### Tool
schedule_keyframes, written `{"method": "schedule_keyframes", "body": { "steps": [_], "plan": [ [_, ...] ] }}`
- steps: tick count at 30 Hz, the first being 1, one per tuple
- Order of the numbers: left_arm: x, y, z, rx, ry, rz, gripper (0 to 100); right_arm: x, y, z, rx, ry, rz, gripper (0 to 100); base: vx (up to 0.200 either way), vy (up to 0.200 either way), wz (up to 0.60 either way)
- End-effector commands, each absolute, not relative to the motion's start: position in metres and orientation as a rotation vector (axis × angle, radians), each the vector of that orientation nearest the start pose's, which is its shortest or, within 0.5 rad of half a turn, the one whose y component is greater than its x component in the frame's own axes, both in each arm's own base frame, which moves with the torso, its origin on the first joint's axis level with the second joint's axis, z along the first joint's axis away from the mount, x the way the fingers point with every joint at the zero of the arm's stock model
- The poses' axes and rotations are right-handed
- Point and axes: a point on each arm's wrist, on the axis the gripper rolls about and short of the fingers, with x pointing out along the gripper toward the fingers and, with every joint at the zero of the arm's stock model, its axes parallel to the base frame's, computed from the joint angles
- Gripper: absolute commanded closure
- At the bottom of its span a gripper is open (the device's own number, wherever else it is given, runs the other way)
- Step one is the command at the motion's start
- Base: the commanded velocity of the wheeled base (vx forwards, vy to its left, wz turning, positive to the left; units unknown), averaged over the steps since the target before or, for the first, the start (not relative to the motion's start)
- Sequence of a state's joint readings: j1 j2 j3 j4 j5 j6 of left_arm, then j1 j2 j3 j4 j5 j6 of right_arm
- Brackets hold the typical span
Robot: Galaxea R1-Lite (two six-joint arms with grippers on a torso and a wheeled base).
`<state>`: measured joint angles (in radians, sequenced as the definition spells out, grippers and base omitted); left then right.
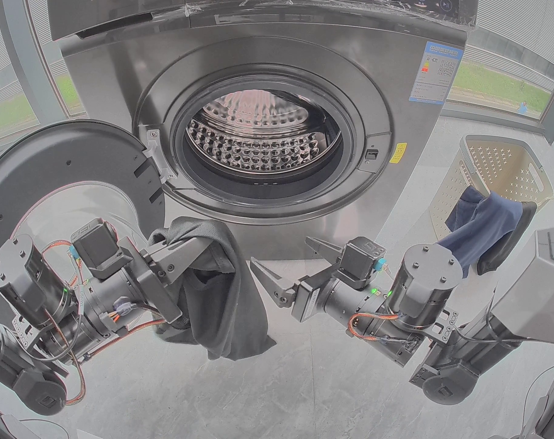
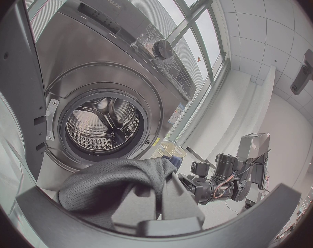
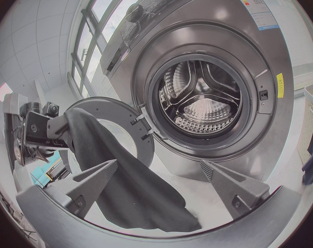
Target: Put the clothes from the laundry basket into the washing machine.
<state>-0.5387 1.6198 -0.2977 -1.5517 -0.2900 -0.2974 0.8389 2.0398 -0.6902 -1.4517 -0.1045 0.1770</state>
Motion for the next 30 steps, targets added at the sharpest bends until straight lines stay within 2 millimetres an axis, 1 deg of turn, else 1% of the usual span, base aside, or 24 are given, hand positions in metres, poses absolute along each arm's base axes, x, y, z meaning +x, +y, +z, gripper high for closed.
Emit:
{"method": "schedule_keyframes", "body": {
  "steps": [1, 6, 11, 21, 25, 27, 30],
  "plan": [
    [0.195, -0.124, 0.171, -0.308, -0.106, -0.853, 100, 0.237, 0.258, 0.115, 0.196, -0.018, 0.736, 0, 0.000, 0.000, 0.00],
    [0.202, -0.126, 0.170, -0.310, -0.109, -0.813, 100, 0.234, 0.256, 0.112, 0.189, -0.007, 0.739, 0, 0.000, 0.000, 0.00],
    [0.209, -0.129, 0.171, -0.315, -0.119, -0.779, 100, 0.231, 0.258, 0.112, 0.189, -0.006, 0.751, 0, 0.000, 0.000, 0.00],
    [0.211, -0.131, 0.174, -0.321, -0.138, -0.758, 100, 0.216, 0.273, 0.115, 0.194, -0.023, 0.836, 0, 0.000, 0.000, 0.00],
    [0.210, -0.134, 0.176, -0.324, -0.144, -0.768, 100, 0.225, 0.277, 0.107, 0.178, -0.025, 0.831, 0, 0.000, 0.000, 0.00],
    [0.210, -0.134, 0.176, -0.323, -0.144, -0.769, 100, 0.235, 0.283, 0.100, 0.173, -0.021, 0.829, 0, 0.000, 0.000, 0.00],
    [0.207, -0.135, 0.178, -0.328, -0.151, -0.781, 100, 0.254, 0.284, 0.095, 0.165, -0.030, 0.793, 0, 0.000, 0.000, 0.00]
  ]
}}
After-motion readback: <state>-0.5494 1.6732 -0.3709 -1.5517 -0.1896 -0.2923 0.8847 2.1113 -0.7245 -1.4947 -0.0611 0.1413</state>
